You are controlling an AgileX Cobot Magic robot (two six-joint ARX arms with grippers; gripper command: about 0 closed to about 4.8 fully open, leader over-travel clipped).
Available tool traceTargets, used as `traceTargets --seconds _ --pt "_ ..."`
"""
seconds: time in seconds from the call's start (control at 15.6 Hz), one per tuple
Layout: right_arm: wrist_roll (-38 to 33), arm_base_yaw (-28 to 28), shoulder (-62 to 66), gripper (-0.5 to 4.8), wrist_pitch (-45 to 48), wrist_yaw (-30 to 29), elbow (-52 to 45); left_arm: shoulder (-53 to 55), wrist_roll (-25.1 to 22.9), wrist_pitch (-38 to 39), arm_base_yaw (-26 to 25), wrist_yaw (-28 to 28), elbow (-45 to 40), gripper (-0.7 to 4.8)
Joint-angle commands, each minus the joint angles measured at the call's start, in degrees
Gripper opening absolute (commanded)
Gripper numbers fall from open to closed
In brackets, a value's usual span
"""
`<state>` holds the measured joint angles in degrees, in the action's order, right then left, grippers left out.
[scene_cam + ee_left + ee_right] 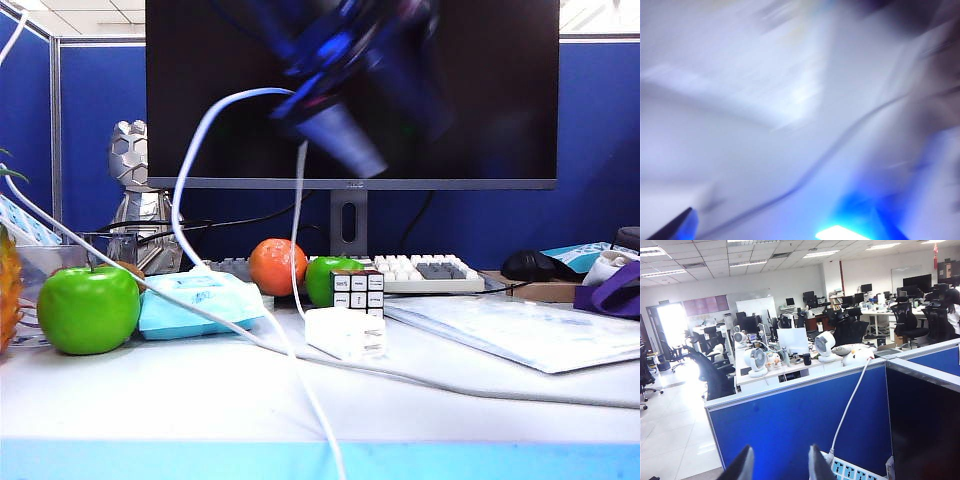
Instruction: Pick up the Type-C charging cable and the charging base, insert one end of the Type-C charger into the corresponding slot on the base, and finally place the plugged-in charger back on the table.
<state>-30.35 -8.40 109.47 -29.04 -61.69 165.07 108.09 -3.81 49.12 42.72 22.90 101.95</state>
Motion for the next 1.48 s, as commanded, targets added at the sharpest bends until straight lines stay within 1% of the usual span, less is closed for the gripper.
traceTargets --seconds 0.06,0.19,0.32,0.39,0.45,0.51,0.58,0.64,0.71,0.77,0.83,0.9,0.96,1.03,1.09,1.16,1.35,1.48 --pt "-0.1 0.0 -0.5 1.53 0.5 -0.1 0.2 -0.3 10.5 -7.8 0.1 16.5 0.1 4.79" --pt "-0.1 0.0 -0.5 1.54 0.5 -0.1 0.2 -0.3 15.1 -11.7 0.1 22.4 0.1 4.79" --pt "0.0 0.0 -0.5 1.53 0.5 -0.1 0.2 0.1 15.2 -12.6 0.1 22.4 0.1 4.79" --pt "0.0 0.0 -0.5 1.53 0.5 -0.1 0.2 0.6 16.5 -12.5 0.2 26.0 0.1 4.79" --pt "0.0 0.0 -0.5 1.53 0.5 0.0 0.2 0.8 16.7 -12.9 0.2 32.8 0.1 4.79" --pt "0.0 0.0 -0.5 1.53 0.5 0.1 0.2 0.7 16.7 -14.4 0.2 38.1 0.1 4.79" --pt "0.0 0.0 -0.5 1.53 0.5 0.1 0.2 0.6 17.7 -16.5 0.2 41.6 0.2 4.79" --pt "0.0 0.0 -0.5 1.53 0.5 0.3 0.2 0.4 18.8 -18.5 0.2 43.3 0.2 4.79" --pt "-0.1 0.0 -0.5 1.53 0.5 0.6 0.2 -1.0 21.9 -21.7 0.1 43.9 0.2 4.04" --pt "-0.1 0.0 -0.5 1.52 0.1 1.7 0.2 -2.0 23.0 -23.5 0.1 43.8 0.2 3.47" --pt "-0.1 0.0 -0.5 1.46 -0.2 2.4 0.2 -3.1 24.4 -25.8 0.1 43.8 0.2 3.27" --pt "0.0 0.0 -0.5 -0.04 -1.9 4.4 0.2 -6.4 27.8 -32.7 0.1 43.8 0.2 2.37" --pt "0.0 0.0 -0.5 -0.06 -2.3 4.5 0.2 -7.7 28.9 -35.2 0.1 43.7 0.2 1.83" --pt "0.0 0.0 -0.5 -0.06 -2.3 4.5 0.2 -9.3 30.0 -37.0 0.1 43.1 0.2 0.86" --pt "0.0 0.0 -0.6 -0.06 -2.3 4.5 0.2 -10.5 29.9 -37.4 0.1 42.2 0.2 0.33" --pt "-0.1 0.0 -0.9 -0.06 -2.3 4.5 0.2 -11.9 29.9 -37.8 0.1 41.4 0.2 0.2" --pt "0.0 0.0 -3.8 -0.06 -3.4 4.6 0.2 -16.7 30.0 -38.9 0.1 41.2 0.2 0.21" --pt "0.7 0.0 -6.2 -0.05 -7.8 4.6 0.2 -20.2 30.9 -39.1 0.1 40.2 0.2 0.21"
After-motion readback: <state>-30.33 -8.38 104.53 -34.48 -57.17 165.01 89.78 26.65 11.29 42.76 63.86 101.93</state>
